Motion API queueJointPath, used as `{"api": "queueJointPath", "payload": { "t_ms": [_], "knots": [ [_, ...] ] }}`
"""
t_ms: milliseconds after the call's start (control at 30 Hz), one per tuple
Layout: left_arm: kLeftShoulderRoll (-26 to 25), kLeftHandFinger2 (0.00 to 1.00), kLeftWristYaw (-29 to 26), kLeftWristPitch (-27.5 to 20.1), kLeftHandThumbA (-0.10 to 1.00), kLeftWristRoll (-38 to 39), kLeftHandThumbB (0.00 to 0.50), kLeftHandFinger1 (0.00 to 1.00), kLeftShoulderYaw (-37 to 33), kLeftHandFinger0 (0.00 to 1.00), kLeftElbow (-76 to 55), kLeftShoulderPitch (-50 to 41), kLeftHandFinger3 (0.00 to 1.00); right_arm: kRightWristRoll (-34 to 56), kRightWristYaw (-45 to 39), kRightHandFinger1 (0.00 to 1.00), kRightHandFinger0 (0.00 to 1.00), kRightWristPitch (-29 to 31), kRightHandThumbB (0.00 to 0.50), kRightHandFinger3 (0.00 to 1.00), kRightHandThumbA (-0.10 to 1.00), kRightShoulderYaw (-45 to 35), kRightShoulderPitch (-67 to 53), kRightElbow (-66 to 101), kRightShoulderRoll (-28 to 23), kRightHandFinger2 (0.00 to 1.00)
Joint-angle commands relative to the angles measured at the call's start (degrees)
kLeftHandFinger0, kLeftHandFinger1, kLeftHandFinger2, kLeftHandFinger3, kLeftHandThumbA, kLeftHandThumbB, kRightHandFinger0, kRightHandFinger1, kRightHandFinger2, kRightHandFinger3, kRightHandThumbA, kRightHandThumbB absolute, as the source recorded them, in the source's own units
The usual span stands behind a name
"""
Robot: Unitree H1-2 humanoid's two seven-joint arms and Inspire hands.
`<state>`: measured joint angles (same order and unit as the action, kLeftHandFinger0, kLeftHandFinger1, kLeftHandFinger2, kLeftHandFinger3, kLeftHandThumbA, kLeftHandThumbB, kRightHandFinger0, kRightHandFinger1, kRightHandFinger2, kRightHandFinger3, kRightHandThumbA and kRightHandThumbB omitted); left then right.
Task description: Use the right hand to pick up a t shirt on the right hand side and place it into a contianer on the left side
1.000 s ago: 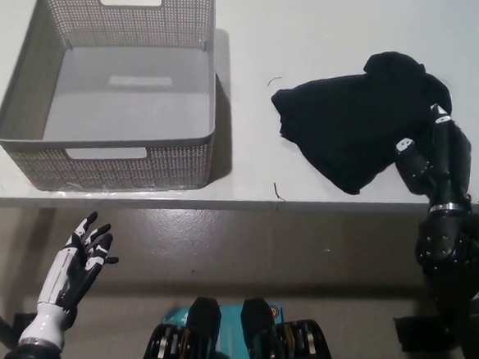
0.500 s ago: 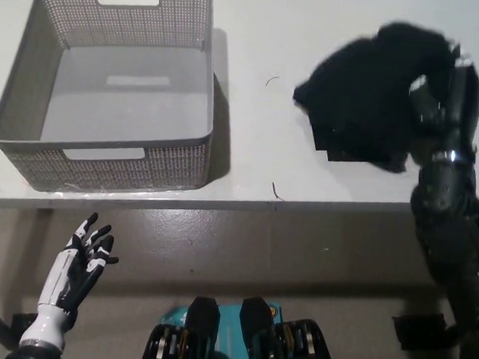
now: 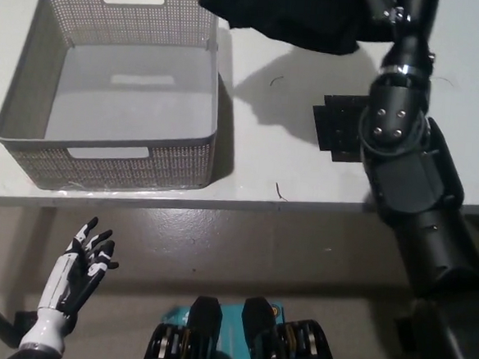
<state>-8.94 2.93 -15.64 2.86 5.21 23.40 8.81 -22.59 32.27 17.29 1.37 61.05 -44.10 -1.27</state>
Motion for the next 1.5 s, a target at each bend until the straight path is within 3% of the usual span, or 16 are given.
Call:
{"api": "queueJointPath", "payload": {
  "t_ms": [0, 133, 233, 333, 367, 433, 567, 667, 700, 733, 767, 800, 833, 867, 1000, 1467],
  "knots": [
    [-1.05, 0.90, 0.00, -0.11, 0.71, -0.41, 0.363, 0.88, 0.09, 0.74, -1.70, 0.38, 1.00, 0.76, -0.77, 0.41, 0.38, -0.80, 0.301, 0.64, -0.10, 0.96, 7.04, 0.66, 2.26, 0.50],
    [-2.38, 0.91, 0.07, 0.29, 0.77, -0.53, 0.391, 0.90, 0.69, 0.75, -2.62, -0.06, 1.00, 1.97, -1.28, 0.40, 0.38, 0.26, 0.274, 0.64, -0.10, 1.56, 10.34, -1.53, 6.26, 0.51],
    [-2.20, 0.91, -0.19, 1.68, 0.81, -0.57, 0.438, 0.91, 0.82, 0.76, -4.67, -1.29, 1.00, 0.05, 0.09, 0.39, 0.39, 0.46, 0.297, 0.63, -0.10, 2.72, 11.30, -2.94, 7.32, 0.50],
    [-2.17, 0.92, -0.16, 1.89, 0.81, -0.60, 0.440, 0.91, 0.86, 0.76, -4.87, -1.35, 1.00, 0.11, 0.27, 0.39, 0.40, 0.61, 0.297, 0.63, -0.10, 2.81, 11.44, -3.25, 7.30, 0.50],
    [-2.49, 0.94, 0.52, 2.33, 0.79, 0.50, 0.451, 0.94, 1.42, 0.77, -8.52, -4.67, 1.00, 2.34, -0.10, 0.36, 0.35, 3.01, 0.279, 0.63, -0.10, 2.99, 13.69, -8.51, 12.39, 0.49],
    [-2.48, 0.94, 0.65, 2.60, 0.79, 0.59, 0.454, 0.94, 1.52, 0.77, -9.15, -5.13, 1.00, 2.56, 0.02, 0.36, 0.34, 3.60, 0.278, 0.63, -0.10, 2.91, 14.14, -9.59, 12.97, 0.48],
    [-1.75, 0.91, 1.14, 3.81, 0.76, 0.15, 0.408, 0.91, 0.45, 0.75, -12.12, -6.48, 1.00, 1.66, -1.16, 0.45, 0.45, 2.01, 0.265, 0.64, -0.10, 4.29, 14.51, -12.07, 15.40, 0.56],
    [-1.74, 0.91, 1.09, 4.15, 0.75, 0.13, 0.406, 0.91, 0.35, 0.75, -12.43, -6.55, 1.00, 1.90, -1.04, 0.45, 0.46, 2.19, 0.266, 0.64, -0.10, 4.48, 14.69, -12.50, 15.37, 0.57],
    [-1.47, 0.92, 1.05, 4.45, 0.71, 0.16, 0.377, 0.91, 0.22, 0.76, -12.97, -6.59, 1.00, 2.30, -2.59, 0.43, 0.43, 1.76, 0.328, 0.63, -0.10, 4.90, 15.00, -14.49, 16.13, 0.55],
    [-0.90, 0.91, 1.11, 4.93, 0.68, 0.08, 0.383, 0.90, -0.21, 0.75, -13.47, -6.30, 1.00, 2.49, -6.47, 0.49, 0.47, 1.44, 0.220, 0.74, -0.10, 6.24, 15.16, -17.69, 16.98, 0.62],
    [-0.78, 0.92, 1.20, 5.05, 0.69, -0.13, 0.383, 0.90, -0.49, 0.75, -13.50, -6.03, 1.00, 2.93, -10.82, 0.57, 0.55, 0.50, 0.218, 0.86, -0.10, 7.03, 15.04, -18.06, 16.57, 0.71],
    [-0.88, 0.92, 1.48, 4.64, 0.70, 0.14, 0.396, 0.90, -0.55, 0.75, -13.15, -5.76, 1.00, 2.93, -16.55, 0.86, 0.68, -1.73, 0.299, 1.00, 0.02, 8.56, 15.29, -18.77, 16.27, 1.00],
    [-0.89, 0.92, 1.56, 4.72, 0.71, 0.22, 0.414, 0.90, -0.63, 0.75, -13.20, -5.69, 1.00, 2.92, -20.81, 1.00, 0.98, -2.70, 0.457, 1.00, 0.33, 9.63, 15.68, -19.52, 15.99, 1.00],
    [-0.75, 0.93, 1.72, 4.95, 0.72, 0.12, 0.418, 0.91, -0.97, 0.75, -13.19, -5.21, 1.00, 2.97, -26.55, 1.00, 1.00, -4.08, 0.498, 1.00, 0.37, 11.05, 15.98, -19.93, 15.16, 1.00],
    [-0.81, 0.90, 1.26, 5.00, 0.73, -0.63, 0.450, 0.88, -1.04, 0.73, -12.85, -4.23, 1.00, 3.32, -30.29, 1.00, 1.00, -4.17, 0.500, 1.00, 0.54, 11.90, 16.07, -21.56, 15.04, 1.00],
    [-0.58, 0.89, -0.10, 2.76, 0.74, -2.10, 0.425, 0.86, -1.46, 0.65, -11.88, -4.94, 1.00, 5.03, -36.30, 1.00, 1.00, -5.91, 0.500, 1.00, 0.58, 11.85, 14.25, -20.70, 13.49, 1.00]
  ]
}}
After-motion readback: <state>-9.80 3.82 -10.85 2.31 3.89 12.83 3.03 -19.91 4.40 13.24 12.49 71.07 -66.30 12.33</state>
